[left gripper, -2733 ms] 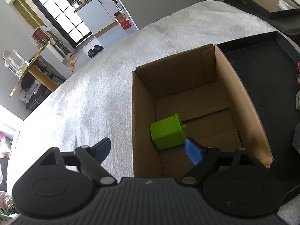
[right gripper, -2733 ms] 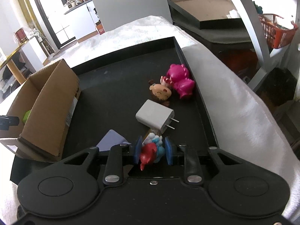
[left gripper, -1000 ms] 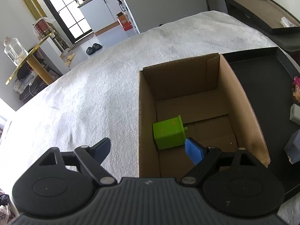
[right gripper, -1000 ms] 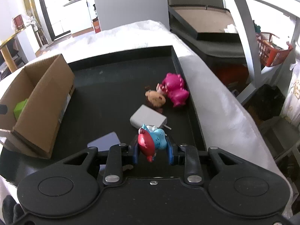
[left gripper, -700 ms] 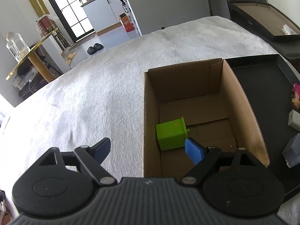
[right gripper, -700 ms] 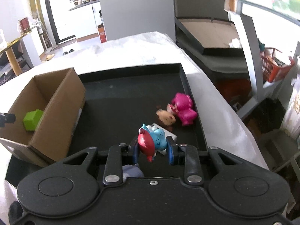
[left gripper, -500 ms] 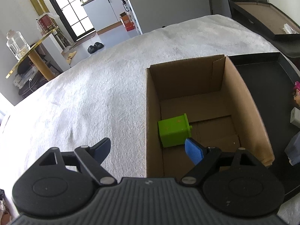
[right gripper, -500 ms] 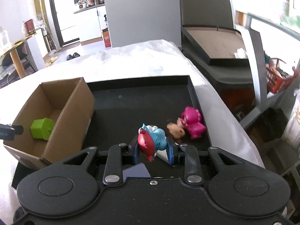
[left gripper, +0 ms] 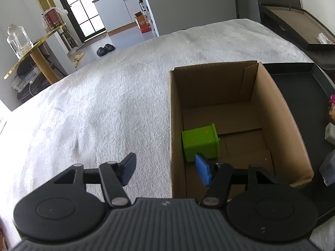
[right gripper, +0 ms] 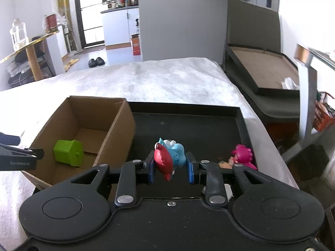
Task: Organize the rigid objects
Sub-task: 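Lift the bird figure with the right gripper over the cardboard box, then lower the bird figure into the box and open the right gripper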
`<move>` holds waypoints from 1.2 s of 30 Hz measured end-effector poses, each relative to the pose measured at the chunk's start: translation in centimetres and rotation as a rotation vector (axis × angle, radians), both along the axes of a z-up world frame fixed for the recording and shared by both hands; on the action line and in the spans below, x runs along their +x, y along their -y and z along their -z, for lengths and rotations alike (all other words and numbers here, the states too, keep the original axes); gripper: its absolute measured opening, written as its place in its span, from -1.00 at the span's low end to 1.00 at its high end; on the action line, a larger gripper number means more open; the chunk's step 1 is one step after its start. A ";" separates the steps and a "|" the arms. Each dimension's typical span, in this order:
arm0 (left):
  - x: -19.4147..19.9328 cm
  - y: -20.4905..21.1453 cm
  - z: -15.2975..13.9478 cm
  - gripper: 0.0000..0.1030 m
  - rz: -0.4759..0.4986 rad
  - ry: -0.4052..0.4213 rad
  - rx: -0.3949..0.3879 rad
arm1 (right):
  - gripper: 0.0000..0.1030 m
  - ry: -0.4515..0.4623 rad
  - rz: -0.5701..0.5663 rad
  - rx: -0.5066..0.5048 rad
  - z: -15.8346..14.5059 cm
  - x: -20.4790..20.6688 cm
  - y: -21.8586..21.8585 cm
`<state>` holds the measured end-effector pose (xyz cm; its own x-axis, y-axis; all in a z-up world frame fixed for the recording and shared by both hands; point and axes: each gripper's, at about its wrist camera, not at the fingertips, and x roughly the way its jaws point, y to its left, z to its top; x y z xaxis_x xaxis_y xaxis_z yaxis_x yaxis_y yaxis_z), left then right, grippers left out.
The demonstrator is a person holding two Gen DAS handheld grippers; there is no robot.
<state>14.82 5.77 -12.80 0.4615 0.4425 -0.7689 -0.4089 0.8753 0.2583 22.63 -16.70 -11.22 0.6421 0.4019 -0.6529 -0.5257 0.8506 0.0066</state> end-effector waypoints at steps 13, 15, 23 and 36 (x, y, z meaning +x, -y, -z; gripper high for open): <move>-0.1 -0.6 1.1 -0.35 0.013 -0.005 -0.044 | -0.45 0.029 -0.120 -0.018 -1.1 -1.2 -5.3; -0.1 -1.0 1.2 -0.51 0.010 -0.001 -0.055 | -0.45 0.027 -0.134 -0.020 -1.1 -1.4 -6.0; -0.3 -0.6 1.3 -0.84 0.056 0.024 -0.085 | -0.45 0.022 -0.163 -0.023 -0.9 -1.7 -7.8; -1.0 -0.7 0.9 -0.85 0.083 0.046 -0.109 | -0.45 0.035 -0.238 -0.025 -1.2 -2.6 -10.8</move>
<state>13.86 6.49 -13.69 0.5293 0.3164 -0.7872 -0.3430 0.9285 0.1425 20.00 -5.93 -10.04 0.5533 0.5289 -0.6435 -0.7111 0.7023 -0.0341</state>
